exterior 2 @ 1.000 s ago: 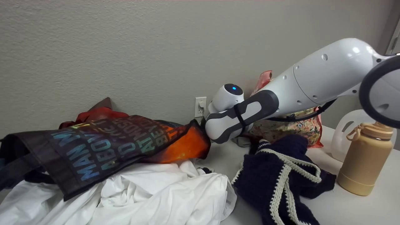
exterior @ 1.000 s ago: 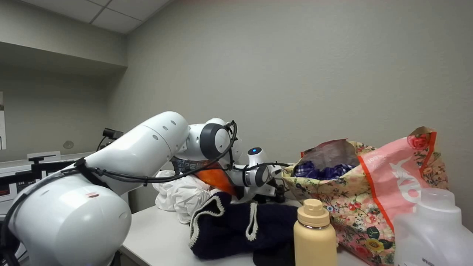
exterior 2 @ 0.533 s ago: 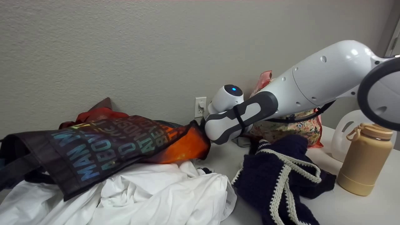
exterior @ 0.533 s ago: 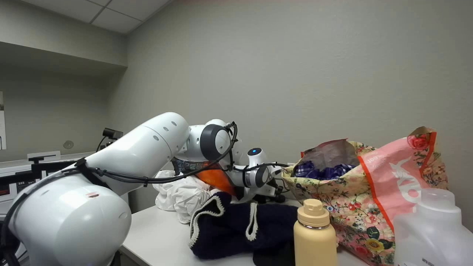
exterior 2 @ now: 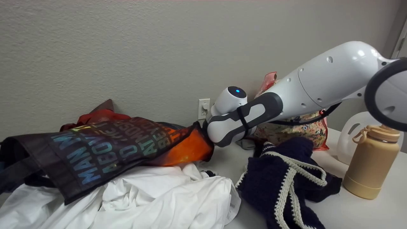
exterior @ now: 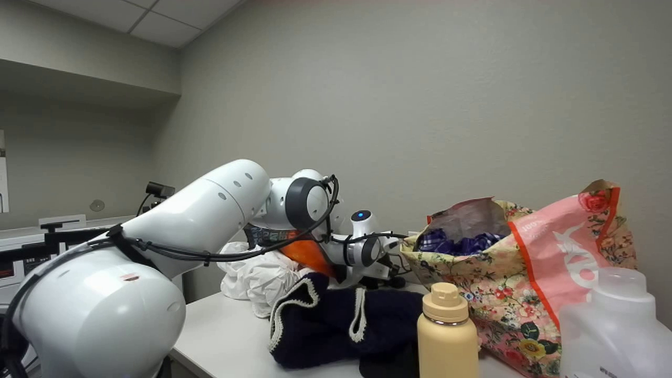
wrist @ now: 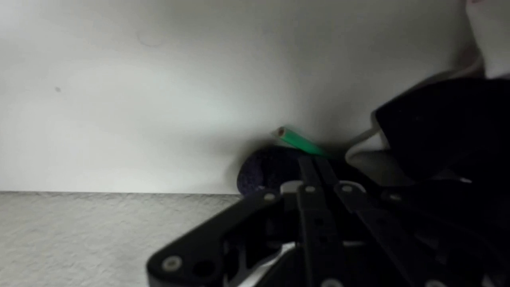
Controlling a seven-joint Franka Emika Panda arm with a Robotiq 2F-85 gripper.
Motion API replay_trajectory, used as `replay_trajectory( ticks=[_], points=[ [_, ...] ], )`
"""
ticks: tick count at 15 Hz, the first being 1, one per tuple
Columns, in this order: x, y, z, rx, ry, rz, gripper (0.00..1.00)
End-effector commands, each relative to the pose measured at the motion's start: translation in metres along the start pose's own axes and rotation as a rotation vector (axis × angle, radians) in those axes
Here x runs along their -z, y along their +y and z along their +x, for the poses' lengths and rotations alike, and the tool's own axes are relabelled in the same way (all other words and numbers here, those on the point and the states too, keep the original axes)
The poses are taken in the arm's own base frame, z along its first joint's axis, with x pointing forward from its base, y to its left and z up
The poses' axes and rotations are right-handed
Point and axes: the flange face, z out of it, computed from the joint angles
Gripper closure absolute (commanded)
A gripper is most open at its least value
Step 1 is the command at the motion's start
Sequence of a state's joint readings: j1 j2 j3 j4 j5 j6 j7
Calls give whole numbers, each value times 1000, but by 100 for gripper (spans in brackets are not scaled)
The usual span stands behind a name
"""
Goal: Move the socks to the left
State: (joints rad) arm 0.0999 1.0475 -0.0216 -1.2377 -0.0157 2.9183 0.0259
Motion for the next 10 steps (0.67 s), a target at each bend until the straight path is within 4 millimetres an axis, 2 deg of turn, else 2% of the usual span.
replay_trajectory(
  ticks=[1,10],
  points=[
    [-1,2,5,14,27,2,67],
    [-2,2,4,106,30,44,1]
  ],
)
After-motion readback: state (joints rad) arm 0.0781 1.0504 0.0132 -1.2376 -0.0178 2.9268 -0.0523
